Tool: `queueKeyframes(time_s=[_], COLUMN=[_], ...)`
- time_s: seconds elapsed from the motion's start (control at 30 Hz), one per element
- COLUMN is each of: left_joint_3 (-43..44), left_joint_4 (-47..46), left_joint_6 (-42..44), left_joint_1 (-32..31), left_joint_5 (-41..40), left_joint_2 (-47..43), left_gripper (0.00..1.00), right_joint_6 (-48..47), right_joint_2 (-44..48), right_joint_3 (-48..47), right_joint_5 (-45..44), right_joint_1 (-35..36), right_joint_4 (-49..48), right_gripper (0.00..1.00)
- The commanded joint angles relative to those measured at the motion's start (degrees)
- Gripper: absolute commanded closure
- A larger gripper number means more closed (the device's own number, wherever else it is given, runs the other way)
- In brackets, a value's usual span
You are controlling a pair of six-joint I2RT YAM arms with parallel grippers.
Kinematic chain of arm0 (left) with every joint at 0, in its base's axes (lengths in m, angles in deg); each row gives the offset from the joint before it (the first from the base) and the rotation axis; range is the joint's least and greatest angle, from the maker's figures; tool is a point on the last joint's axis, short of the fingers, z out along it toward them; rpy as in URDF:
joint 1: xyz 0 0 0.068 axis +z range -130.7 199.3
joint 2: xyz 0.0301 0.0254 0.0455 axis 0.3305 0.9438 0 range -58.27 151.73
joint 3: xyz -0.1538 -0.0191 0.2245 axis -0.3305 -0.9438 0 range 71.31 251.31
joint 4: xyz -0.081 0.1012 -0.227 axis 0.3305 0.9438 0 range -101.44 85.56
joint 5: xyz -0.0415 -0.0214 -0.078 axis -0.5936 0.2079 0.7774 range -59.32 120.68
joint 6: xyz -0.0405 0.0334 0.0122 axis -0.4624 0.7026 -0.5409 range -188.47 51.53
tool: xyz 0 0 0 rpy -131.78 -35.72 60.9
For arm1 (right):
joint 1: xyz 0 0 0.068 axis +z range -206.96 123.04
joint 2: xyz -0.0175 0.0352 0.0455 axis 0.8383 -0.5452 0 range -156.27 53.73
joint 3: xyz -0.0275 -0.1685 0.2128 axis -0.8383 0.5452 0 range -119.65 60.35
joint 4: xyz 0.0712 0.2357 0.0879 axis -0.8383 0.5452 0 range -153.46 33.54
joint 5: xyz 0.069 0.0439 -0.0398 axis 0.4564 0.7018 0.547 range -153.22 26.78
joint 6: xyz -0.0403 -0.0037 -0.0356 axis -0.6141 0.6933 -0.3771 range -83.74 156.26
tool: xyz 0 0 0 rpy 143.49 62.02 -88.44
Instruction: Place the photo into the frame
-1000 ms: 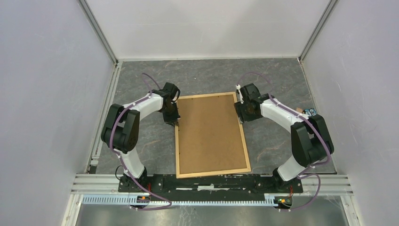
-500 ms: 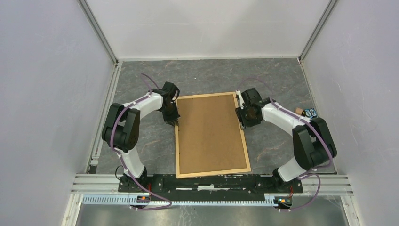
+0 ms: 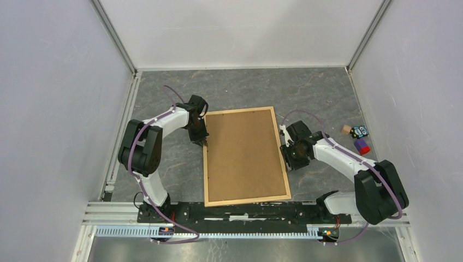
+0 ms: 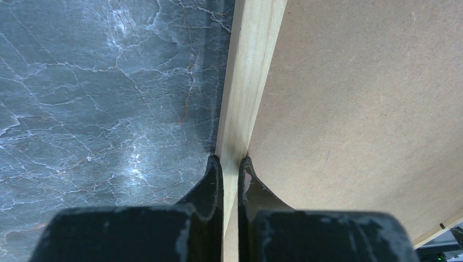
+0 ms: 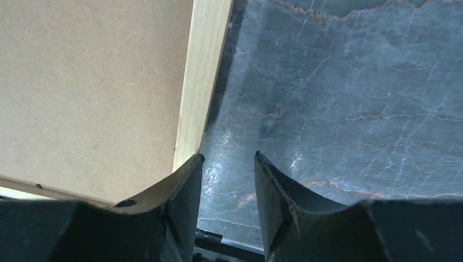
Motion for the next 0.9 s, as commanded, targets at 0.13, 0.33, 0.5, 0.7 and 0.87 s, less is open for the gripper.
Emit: queueKeyframes(time_s=[0.13, 0.33, 0.5, 0.7, 0.87], left_joint_3=[-1.05, -0.78, -0.78, -0.87, -0.78], left_joint_4=[-3.23, -3.2, -3.25, -3.21, -3.08], left_joint_6=[-3.46, -3.26, -3.27, -3.12, -3.07], left_joint_1=[0.07, -0.2, -0.26, -0.29, -0.35], left_joint_5=[-1.93, -1.64, -1.61, -1.94, -2.05], left_joint_2=[2.69, 3.34, 3.43, 3.18, 3.26], left_gripper=[0.98, 0.98, 0.98, 0.98, 0.98], right_joint_6=[1.72, 1.68, 2.23, 2.83, 2.89], right_joint_2=[2.35, 1.6, 0.47, -0.85, -0.94], right_joint_3=[0.08, 0.36, 1.12, 1.84, 2.69], right_joint_5=[1.85, 2.37, 2.9, 2.12, 2.6], right_joint_1=[0.67, 0.85, 0.88, 0.89, 0.97], right_joint_4=[-0.59, -0.76, -2.82, -3.72, -3.38], right_gripper=[0.55, 0.54, 0.54, 0.54, 0.54])
